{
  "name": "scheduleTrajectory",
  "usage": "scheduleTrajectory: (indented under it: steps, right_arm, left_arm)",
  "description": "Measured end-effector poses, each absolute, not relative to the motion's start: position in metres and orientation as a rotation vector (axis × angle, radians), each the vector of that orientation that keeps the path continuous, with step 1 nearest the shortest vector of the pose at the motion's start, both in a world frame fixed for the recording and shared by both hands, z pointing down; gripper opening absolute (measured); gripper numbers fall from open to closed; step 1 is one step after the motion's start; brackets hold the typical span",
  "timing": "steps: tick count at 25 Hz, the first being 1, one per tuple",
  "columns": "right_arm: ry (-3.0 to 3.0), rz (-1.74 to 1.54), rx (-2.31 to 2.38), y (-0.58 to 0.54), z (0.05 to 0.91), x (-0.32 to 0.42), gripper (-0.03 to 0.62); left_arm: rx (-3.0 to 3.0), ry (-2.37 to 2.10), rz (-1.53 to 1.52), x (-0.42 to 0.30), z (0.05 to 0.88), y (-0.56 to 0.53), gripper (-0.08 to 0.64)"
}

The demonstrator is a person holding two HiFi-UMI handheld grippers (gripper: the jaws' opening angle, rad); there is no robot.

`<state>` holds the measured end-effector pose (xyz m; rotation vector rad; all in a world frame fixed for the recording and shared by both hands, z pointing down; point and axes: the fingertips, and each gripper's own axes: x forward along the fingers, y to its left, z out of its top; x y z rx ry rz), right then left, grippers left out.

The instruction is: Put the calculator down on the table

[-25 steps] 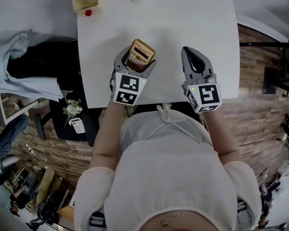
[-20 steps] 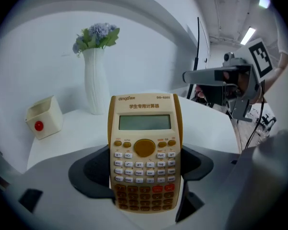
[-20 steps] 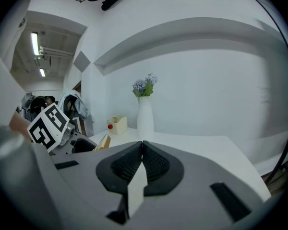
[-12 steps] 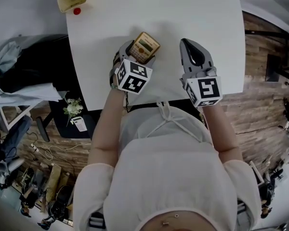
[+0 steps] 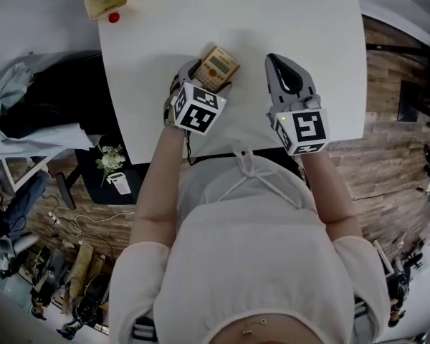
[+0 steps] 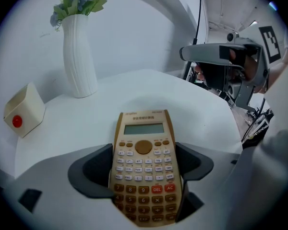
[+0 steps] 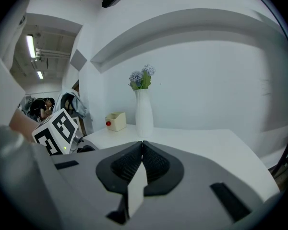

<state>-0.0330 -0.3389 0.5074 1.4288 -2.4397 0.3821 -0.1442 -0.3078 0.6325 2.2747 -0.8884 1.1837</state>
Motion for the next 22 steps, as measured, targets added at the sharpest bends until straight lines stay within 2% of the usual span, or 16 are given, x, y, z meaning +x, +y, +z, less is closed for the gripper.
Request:
scheduleTrajectory:
  steps: [11, 16, 17, 20, 22]
  right_arm:
    - [-2.457, 0.312, 1.405, -0.331, 0.492, -0.044, 0.005]
    - [-2.478, 0.243, 1.403, -0.325, 0.478, -0.050, 0.005]
    - [-2.485, 0.227, 1.404, -0.323, 0.473, -0.051, 0.005]
    - [-2.512, 0.188, 1.413, -0.319, 0.457, -0.051, 0.005]
    - [-2.538, 0.187, 1.418, -0.314, 0.447, -0.051, 0.005]
  left_arm:
    - [2.317, -0.973, 1.112, -0.152, 0.622, -0.307, 0.402]
    - [2.385, -1.056, 1.040, -0.161, 0.586, -0.309, 0.393]
    - [2.406, -1.097, 1.008, -0.164, 0.573, -0.311, 0.369]
    - [2.459, -1.293, 0.888, -0.175, 0.526, -0.320, 0.196]
    - [2.494, -1.384, 0.818, -0.181, 0.498, -0.320, 0.151]
